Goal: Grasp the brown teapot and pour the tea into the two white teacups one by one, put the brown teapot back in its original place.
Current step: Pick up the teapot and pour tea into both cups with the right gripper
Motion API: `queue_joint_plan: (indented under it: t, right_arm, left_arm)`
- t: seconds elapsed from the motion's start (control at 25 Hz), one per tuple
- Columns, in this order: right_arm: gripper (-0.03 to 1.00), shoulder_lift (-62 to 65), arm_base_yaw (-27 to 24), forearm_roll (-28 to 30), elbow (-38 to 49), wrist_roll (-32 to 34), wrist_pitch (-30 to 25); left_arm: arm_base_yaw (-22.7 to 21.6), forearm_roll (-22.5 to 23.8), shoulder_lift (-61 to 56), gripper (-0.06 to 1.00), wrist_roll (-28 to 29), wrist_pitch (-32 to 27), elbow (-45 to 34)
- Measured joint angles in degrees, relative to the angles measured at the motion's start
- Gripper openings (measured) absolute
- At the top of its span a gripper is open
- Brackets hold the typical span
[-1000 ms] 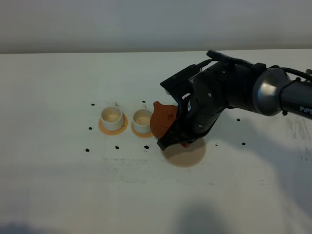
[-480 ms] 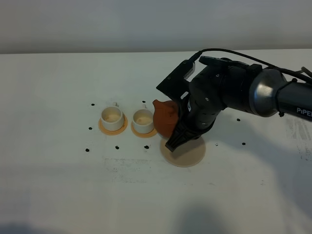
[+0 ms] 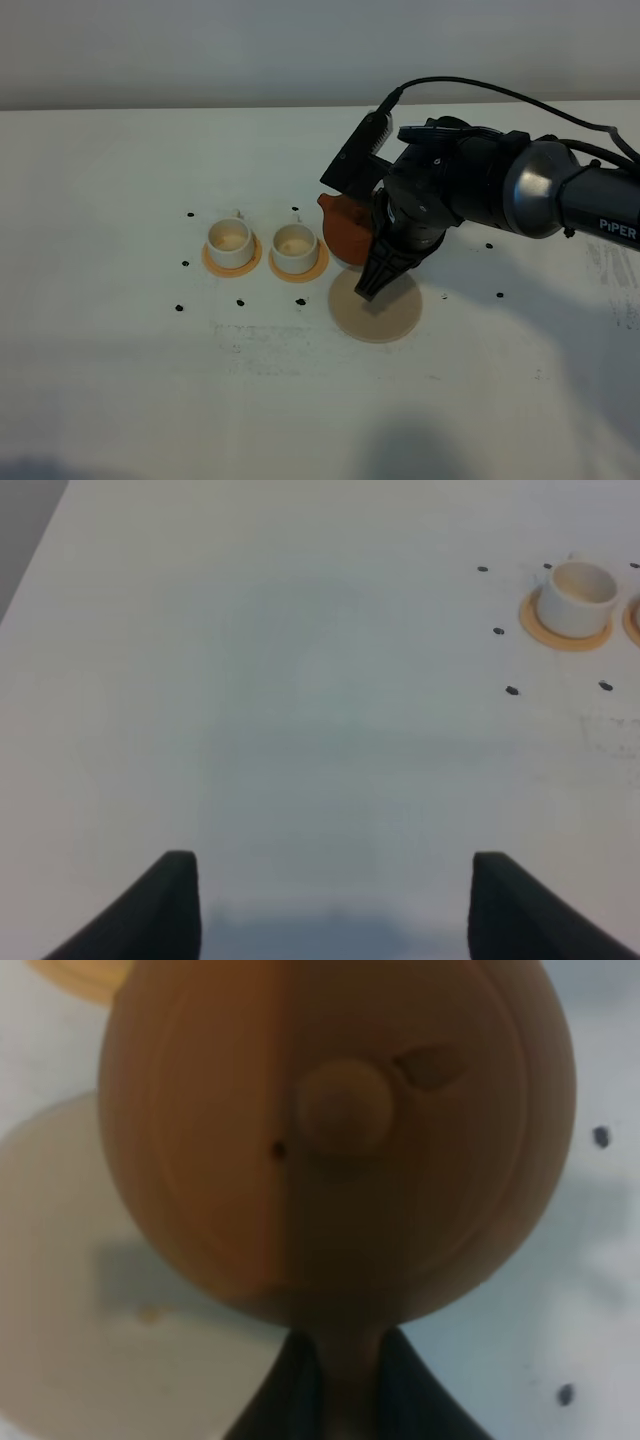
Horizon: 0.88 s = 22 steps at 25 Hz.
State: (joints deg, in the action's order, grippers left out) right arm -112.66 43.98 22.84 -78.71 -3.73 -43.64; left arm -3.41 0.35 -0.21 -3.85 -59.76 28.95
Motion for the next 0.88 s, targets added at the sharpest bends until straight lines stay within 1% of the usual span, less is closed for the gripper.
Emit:
queue_joint_plan:
  t: [0.28,0.64,0.88]
  right_arm:
    - [0.08,0.0,0.35,2.64,-0.06,-2.18,1.86]
    - [0.08,0.0,0.98,4.44,-0.06,-4.78,2.23]
    - [0.08,-1.39,1.14,9.0,-0.06,-4.98,2.05]
  left_arm:
    - [0.0,0.0,0.0,0.59,0.0,0.0,0.0]
    - [0.0,0.0,0.0,0.59,0.0,0.0,0.0]
    - [0.0,0.0,0.0,0.59,0.0,0.0,0.0]
